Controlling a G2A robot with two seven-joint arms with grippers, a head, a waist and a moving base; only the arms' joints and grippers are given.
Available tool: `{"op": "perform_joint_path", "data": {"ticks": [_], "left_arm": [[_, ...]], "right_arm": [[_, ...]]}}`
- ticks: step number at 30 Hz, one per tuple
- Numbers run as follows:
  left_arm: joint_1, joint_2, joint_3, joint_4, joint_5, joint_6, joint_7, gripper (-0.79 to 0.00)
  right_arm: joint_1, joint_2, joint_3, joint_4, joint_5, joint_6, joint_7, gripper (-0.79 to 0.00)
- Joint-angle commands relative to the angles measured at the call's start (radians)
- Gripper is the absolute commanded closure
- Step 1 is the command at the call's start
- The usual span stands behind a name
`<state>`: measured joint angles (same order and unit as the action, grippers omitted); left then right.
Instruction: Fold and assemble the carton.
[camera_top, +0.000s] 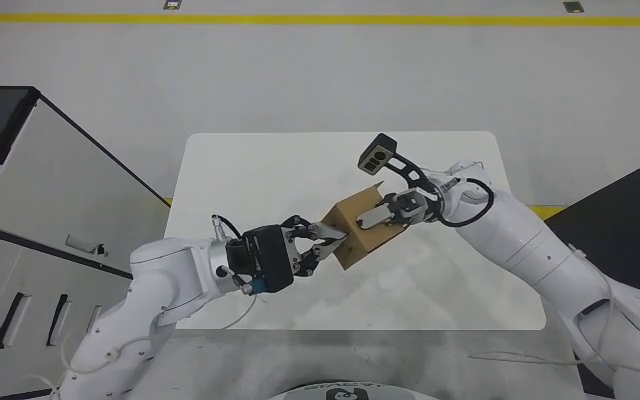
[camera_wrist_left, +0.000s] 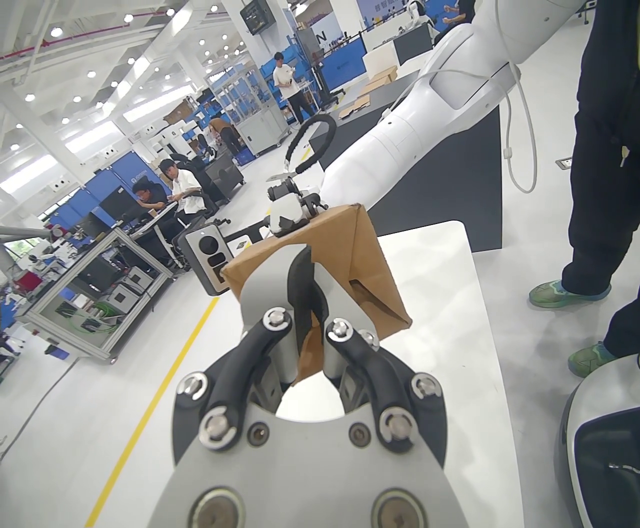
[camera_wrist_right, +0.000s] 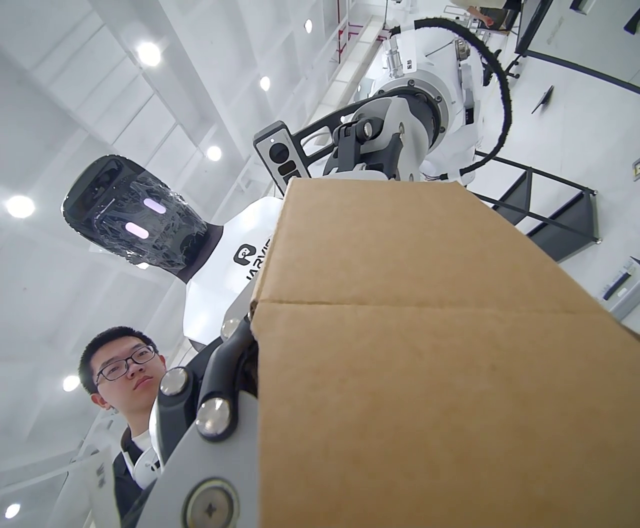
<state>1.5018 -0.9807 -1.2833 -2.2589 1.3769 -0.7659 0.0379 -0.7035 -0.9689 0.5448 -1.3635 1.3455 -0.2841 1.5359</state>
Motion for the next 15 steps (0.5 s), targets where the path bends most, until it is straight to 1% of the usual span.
{"op": "perform_joint_path", "data": {"ticks": [1, 15], "left_arm": [[0.001, 0.000, 0.000, 0.000, 0.000, -0.001, 0.001, 0.000], [-0.011, -0.002, 0.034, 0.006, 0.006, -0.007, 0.003, 0.000]], "right_arm": [[-0.002, 0.001, 0.002, -0.002, 0.000, 0.000, 0.000, 0.000], [-0.001, -0.002, -0.003, -0.027, -0.006, 0.000, 0.000, 0.000]]}}
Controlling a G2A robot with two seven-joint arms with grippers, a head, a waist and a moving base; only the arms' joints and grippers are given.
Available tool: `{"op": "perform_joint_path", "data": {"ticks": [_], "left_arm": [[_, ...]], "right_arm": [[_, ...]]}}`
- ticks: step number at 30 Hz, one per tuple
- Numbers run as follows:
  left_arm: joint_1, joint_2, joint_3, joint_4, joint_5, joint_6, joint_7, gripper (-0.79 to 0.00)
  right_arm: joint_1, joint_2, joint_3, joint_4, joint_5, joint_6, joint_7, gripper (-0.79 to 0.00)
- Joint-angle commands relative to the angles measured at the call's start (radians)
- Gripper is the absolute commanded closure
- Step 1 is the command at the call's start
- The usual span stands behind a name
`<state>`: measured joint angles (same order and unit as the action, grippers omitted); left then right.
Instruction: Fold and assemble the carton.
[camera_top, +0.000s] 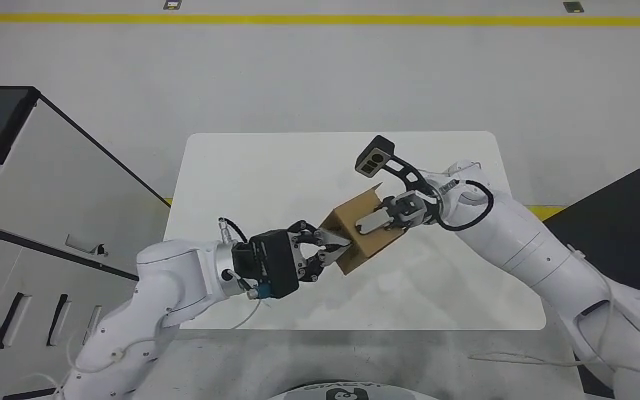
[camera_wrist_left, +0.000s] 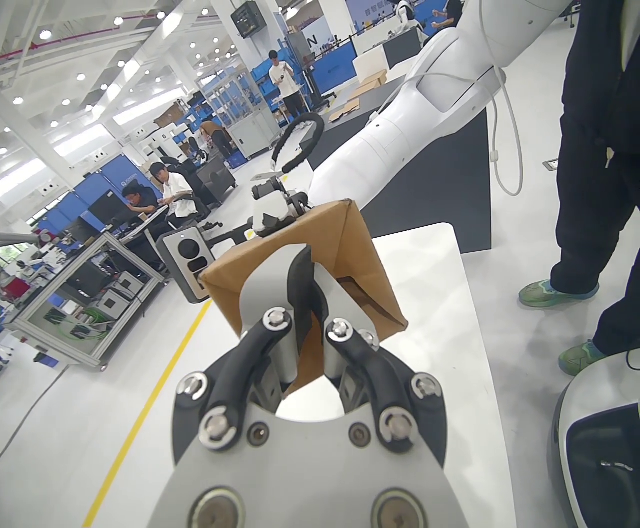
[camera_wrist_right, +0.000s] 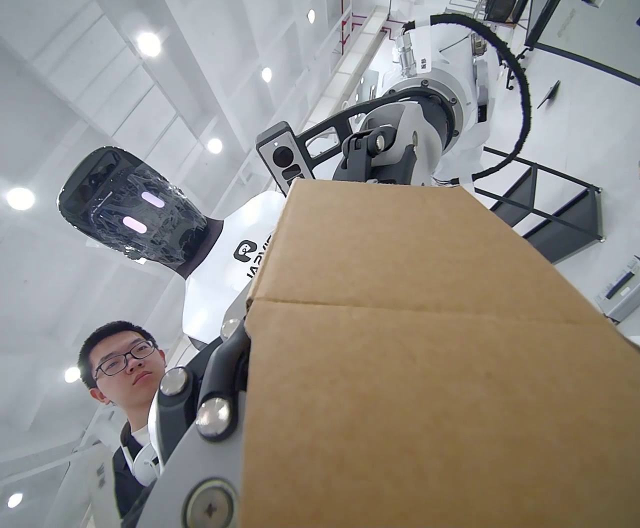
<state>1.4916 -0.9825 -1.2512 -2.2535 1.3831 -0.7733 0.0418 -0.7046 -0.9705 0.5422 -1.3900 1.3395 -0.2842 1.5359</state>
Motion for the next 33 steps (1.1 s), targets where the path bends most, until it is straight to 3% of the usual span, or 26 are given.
{"op": "perform_joint_path", "data": {"ticks": [1, 9, 23, 33], "left_arm": [[-0.002, 0.000, 0.003, 0.000, -0.001, 0.000, -0.002, 0.000], [-0.008, -0.001, 0.011, -0.003, -0.003, 0.002, -0.008, 0.000], [0.015, 0.005, -0.067, -0.022, -0.044, 0.015, -0.009, 0.000], [0.023, 0.006, -0.079, -0.023, -0.051, 0.028, -0.006, 0.000]], "right_arm": [[0.001, 0.000, -0.001, -0.001, 0.000, 0.000, 0.000, 0.000], [0.002, 0.001, -0.005, -0.003, -0.001, 0.000, 0.000, 0.000], [-0.019, 0.020, 0.035, 0.013, -0.002, 0.000, 0.000, 0.000], [-0.036, 0.035, 0.059, 0.019, -0.004, 0.000, 0.000, 0.000]]}}
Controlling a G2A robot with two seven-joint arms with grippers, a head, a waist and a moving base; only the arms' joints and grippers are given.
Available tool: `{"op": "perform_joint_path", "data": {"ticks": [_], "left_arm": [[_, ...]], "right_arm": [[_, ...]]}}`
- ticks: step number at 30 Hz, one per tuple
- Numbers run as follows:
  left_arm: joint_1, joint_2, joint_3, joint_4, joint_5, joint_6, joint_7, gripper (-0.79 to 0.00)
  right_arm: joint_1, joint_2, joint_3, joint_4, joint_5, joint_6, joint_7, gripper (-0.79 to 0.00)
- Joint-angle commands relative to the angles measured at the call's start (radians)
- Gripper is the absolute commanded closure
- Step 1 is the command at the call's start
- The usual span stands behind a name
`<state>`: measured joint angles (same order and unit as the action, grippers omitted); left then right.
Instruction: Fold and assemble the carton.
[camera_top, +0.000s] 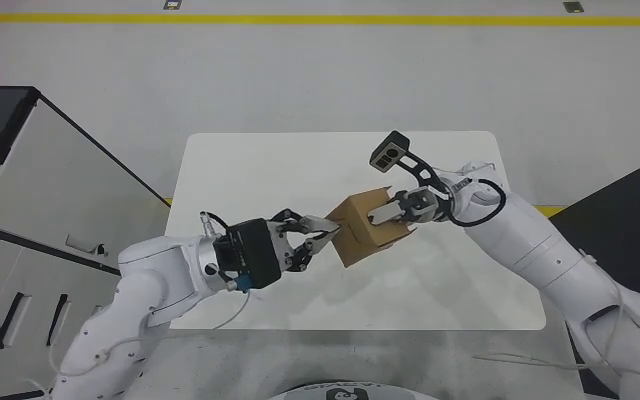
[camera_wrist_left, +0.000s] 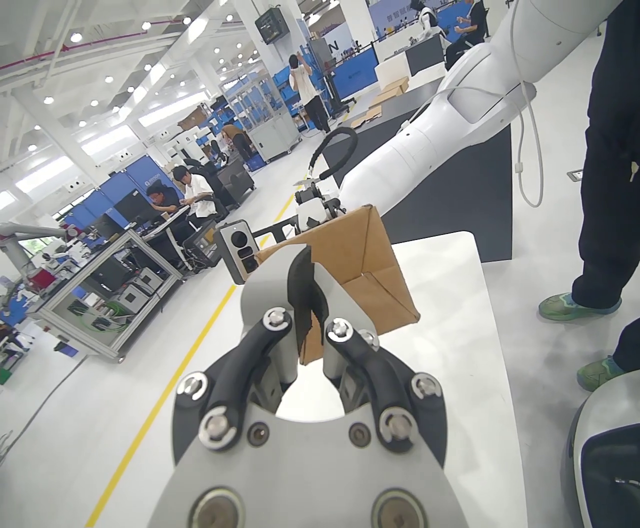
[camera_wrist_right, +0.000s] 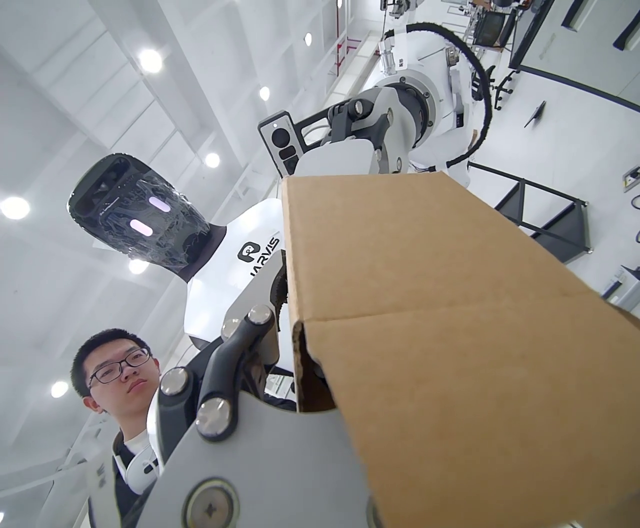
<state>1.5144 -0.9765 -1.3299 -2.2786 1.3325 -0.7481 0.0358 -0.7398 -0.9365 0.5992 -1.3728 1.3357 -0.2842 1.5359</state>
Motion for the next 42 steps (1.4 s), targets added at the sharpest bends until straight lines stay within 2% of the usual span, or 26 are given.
{"op": "perform_joint_path", "data": {"ticks": [1, 2, 3, 4, 5, 13, 20, 24, 30, 35, 39, 42], "left_arm": [[0.001, 0.000, 0.000, 0.005, 0.002, 0.004, -0.005, -0.129], [0.001, 0.000, 0.001, 0.005, 0.004, 0.006, -0.009, -0.274], [0.003, -0.001, 0.002, 0.007, 0.002, 0.012, -0.012, -0.351], [0.003, -0.001, 0.000, 0.009, 0.008, 0.023, -0.021, -0.702], [0.003, -0.001, 0.000, 0.006, 0.018, 0.036, -0.030, -0.785], [0.003, -0.002, 0.000, 0.005, 0.024, 0.048, -0.035, -0.785], [0.008, 0.001, -0.019, -0.016, -0.018, 0.032, -0.085, -0.785], [0.013, 0.004, -0.034, -0.041, -0.020, 0.028, -0.169, -0.785], [0.013, 0.004, -0.034, -0.041, -0.020, 0.028, -0.169, -0.785], [0.020, 0.001, 0.001, -0.010, -0.117, 0.045, -0.263, -0.785], [-0.019, -0.001, 0.018, -0.005, -0.185, 0.063, -0.356, -0.785], [-0.019, -0.001, 0.018, -0.005, -0.185, 0.063, -0.356, -0.785]], "right_arm": [[-0.003, 0.002, 0.004, 0.005, 0.000, 0.000, 0.000, 0.000], [-0.004, 0.003, 0.006, 0.006, -0.002, 0.000, 0.000, 0.000], [-0.005, 0.004, 0.007, 0.006, -0.001, 0.000, 0.000, 0.000], [-0.007, 0.005, 0.010, 0.010, 0.001, 0.000, 0.000, 0.000], [-0.008, 0.006, 0.012, 0.013, 0.000, 0.000, 0.000, 0.000], [-0.011, 0.006, 0.015, 0.010, -0.012, 0.001, -0.017, 0.000], [-0.031, 0.032, 0.102, -0.043, -0.211, 0.016, -0.109, 0.000], [-0.043, 0.046, 0.149, -0.077, -0.308, 0.041, -0.144, 0.000], [-0.044, 0.047, 0.155, -0.077, -0.322, 0.041, -0.158, 0.000], [-0.050, 0.046, 0.178, -0.118, -0.393, 0.001, -0.174, 0.000], [-0.039, 0.046, 0.201, -0.125, -0.456, 0.000, -0.168, 0.000], [-0.039, 0.046, 0.201, -0.125, -0.456, 0.000, -0.168, 0.000]]}}
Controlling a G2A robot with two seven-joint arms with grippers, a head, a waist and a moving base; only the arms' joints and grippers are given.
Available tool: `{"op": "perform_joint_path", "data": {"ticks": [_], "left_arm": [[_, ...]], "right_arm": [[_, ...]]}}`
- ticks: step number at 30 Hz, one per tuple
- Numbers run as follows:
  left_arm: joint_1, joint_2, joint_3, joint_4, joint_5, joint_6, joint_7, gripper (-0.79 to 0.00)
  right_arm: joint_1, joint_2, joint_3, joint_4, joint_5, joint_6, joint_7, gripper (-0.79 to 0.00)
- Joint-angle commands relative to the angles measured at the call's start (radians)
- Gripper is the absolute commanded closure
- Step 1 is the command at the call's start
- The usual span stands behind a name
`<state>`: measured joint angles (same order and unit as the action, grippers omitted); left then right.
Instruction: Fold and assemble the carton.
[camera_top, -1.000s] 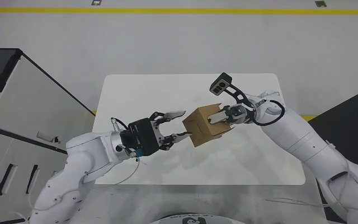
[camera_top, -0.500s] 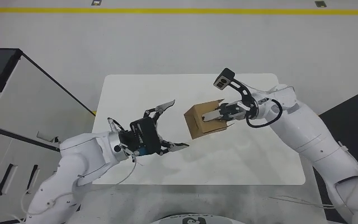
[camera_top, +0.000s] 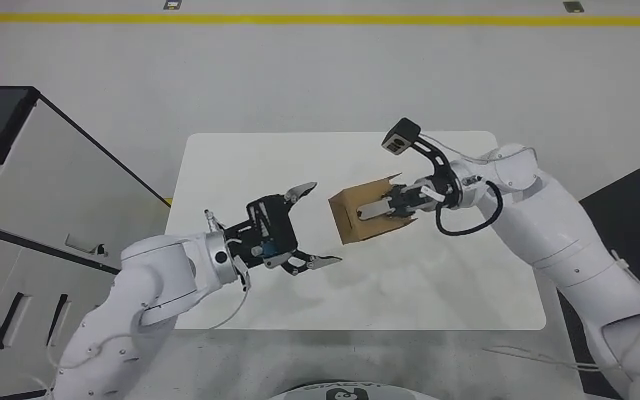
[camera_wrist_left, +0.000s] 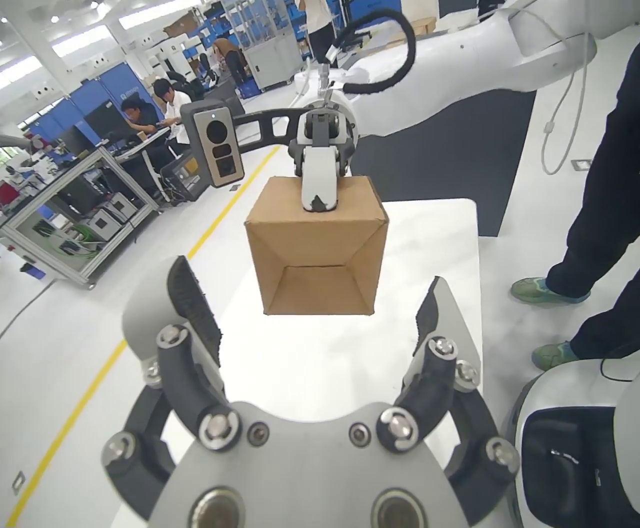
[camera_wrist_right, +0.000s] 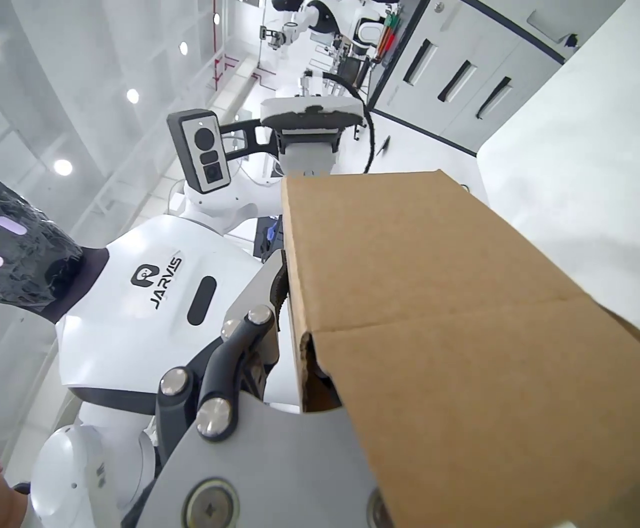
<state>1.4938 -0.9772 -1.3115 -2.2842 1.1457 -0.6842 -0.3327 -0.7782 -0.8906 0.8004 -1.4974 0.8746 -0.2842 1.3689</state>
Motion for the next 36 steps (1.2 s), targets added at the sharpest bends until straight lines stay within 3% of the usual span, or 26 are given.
{"op": "perform_joint_path", "data": {"ticks": [1, 8, 36], "left_arm": [[0.002, 0.000, 0.000, 0.000, 0.002, -0.001, 0.013, -0.785], [0.002, -0.006, 0.030, 0.035, -0.041, 0.049, 0.031, -0.785], [-0.037, -0.016, 0.079, 0.046, -0.012, 0.082, 0.058, -0.785]], "right_arm": [[0.000, 0.000, 0.000, 0.000, 0.005, 0.000, -0.001, 0.000], [-0.010, -0.006, 0.011, -0.027, -0.021, -0.001, -0.030, 0.000], [-0.016, -0.035, 0.019, -0.046, -0.065, 0.030, -0.062, 0.000]]}}
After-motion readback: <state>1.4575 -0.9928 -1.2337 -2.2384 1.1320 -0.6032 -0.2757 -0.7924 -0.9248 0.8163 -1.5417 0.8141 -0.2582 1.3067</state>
